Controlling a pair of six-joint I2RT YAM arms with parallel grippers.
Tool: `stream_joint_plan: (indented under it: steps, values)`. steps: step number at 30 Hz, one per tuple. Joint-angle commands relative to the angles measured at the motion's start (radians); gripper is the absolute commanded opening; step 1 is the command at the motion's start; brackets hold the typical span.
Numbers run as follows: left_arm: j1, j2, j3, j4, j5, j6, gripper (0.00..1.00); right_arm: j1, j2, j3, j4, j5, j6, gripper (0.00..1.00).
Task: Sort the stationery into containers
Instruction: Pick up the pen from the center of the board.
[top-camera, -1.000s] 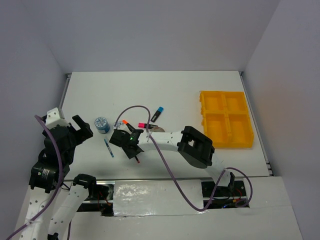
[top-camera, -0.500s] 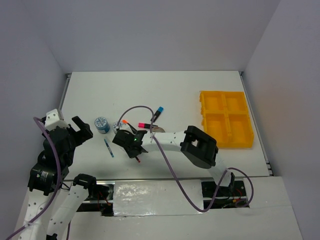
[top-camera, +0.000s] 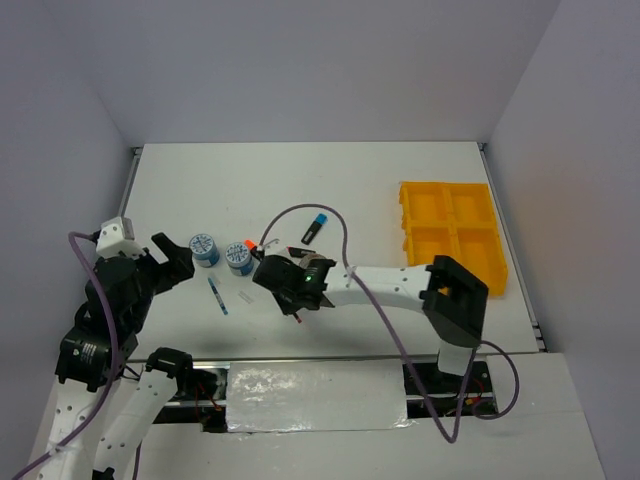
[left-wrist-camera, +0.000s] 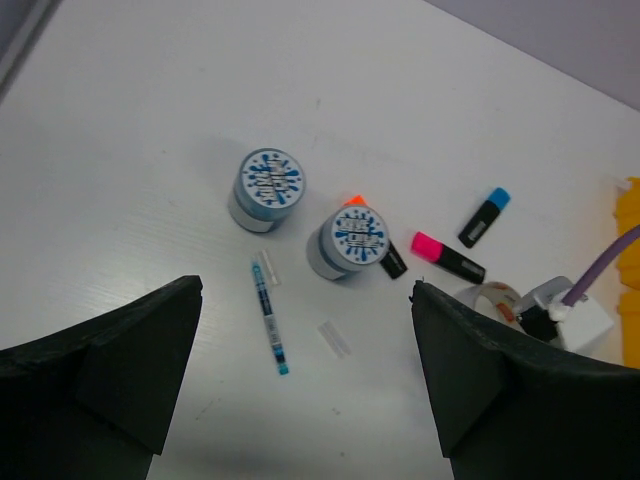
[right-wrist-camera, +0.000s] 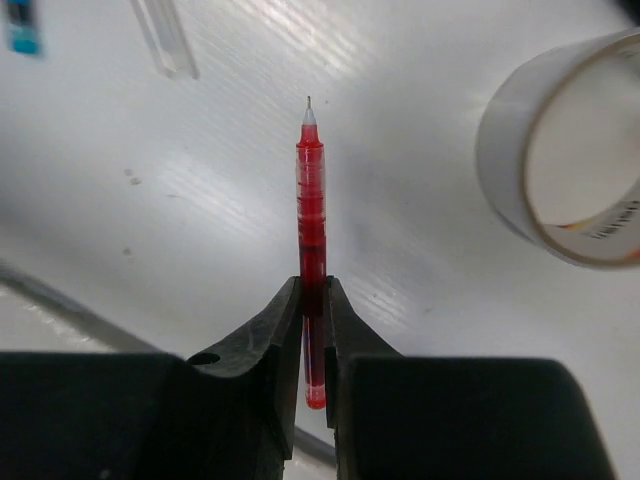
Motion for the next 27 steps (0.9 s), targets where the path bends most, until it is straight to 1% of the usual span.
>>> stream_joint_plan:
  steps: [1,2,3,5,7,9,10,11,12,13,14,15,16,17,20,21,22,23,24,27]
  values:
    - [-0.006,0.032,-0.025,0.110,0.141,-0.080,0.97,0.000,-0.181,-0.038,-0.011,0.063,-0.025,0.09]
    - [-0.006,0.055,-0.044,0.130,0.149,-0.105,0.97,-0.001,-0.241,-0.052,-0.014,0.068,-0.029,0.09]
    - [-0.006,0.117,-0.077,0.146,0.176,-0.140,0.96,-0.001,-0.270,-0.075,-0.022,0.087,-0.029,0.09]
    - [-0.009,0.191,-0.104,0.166,0.197,-0.175,0.99,0.000,-0.362,-0.102,-0.043,0.104,-0.029,0.09]
    - [-0.038,0.283,-0.141,0.215,0.206,-0.219,0.99,0.000,-0.444,-0.138,-0.066,0.127,-0.035,0.09]
    - [-0.115,0.323,-0.150,0.227,0.159,-0.284,0.99,0.000,-0.487,-0.158,-0.082,0.134,-0.043,0.09]
    - [-0.151,0.346,-0.148,0.219,0.069,-0.313,0.99,0.000,-0.507,-0.164,-0.106,0.146,-0.046,0.09]
    - [-0.187,0.356,-0.145,0.206,0.018,-0.352,0.99,0.000,-0.539,-0.169,-0.114,0.153,-0.045,0.09]
    - [-0.260,0.363,-0.139,0.192,-0.030,-0.437,0.99,-0.001,-0.554,-0.181,-0.124,0.163,-0.045,0.09]
    - [-0.299,0.388,-0.136,0.155,-0.115,-0.479,0.99,0.000,-0.582,-0.187,-0.140,0.184,-0.043,0.09]
    - [-0.332,0.402,-0.127,0.132,-0.154,-0.530,0.99,0.000,-0.597,-0.193,-0.146,0.189,-0.043,0.09]
    - [-0.392,0.441,-0.122,0.098,-0.191,-0.648,0.99,-0.001,-0.610,-0.205,-0.149,0.195,-0.043,0.09]
    - [-0.417,0.464,-0.116,0.027,-0.222,-0.703,0.99,-0.001,-0.633,-0.210,-0.154,0.198,-0.042,0.09]
    - [-0.457,0.515,-0.110,0.002,-0.266,-0.805,0.99,0.000,-0.642,-0.221,-0.157,0.198,-0.042,0.09]
    - [-0.495,0.604,-0.083,-0.121,-0.299,-0.958,0.99,0.000,-0.668,-0.238,-0.161,0.192,-0.035,0.09]
    - [-0.517,0.671,-0.070,-0.153,-0.306,-1.046,0.99,0.000,-0.674,-0.251,-0.158,0.190,-0.034,0.09]
    - [-0.523,0.708,-0.055,-0.214,-0.308,-1.086,0.99,0.000,-0.682,-0.259,-0.149,0.189,-0.032,0.09]
    - [-0.526,0.740,-0.018,-0.232,-0.310,-1.117,0.99,0.000,-0.685,-0.274,-0.146,0.186,-0.032,0.09]
    - [-0.529,0.808,0.002,-0.245,-0.313,-1.118,0.99,-0.001,-0.686,-0.279,-0.142,0.183,-0.034,0.08]
    - [-0.532,0.908,0.059,-0.279,-0.307,-1.134,0.99,0.000,-0.685,-0.297,-0.145,0.184,-0.034,0.08]
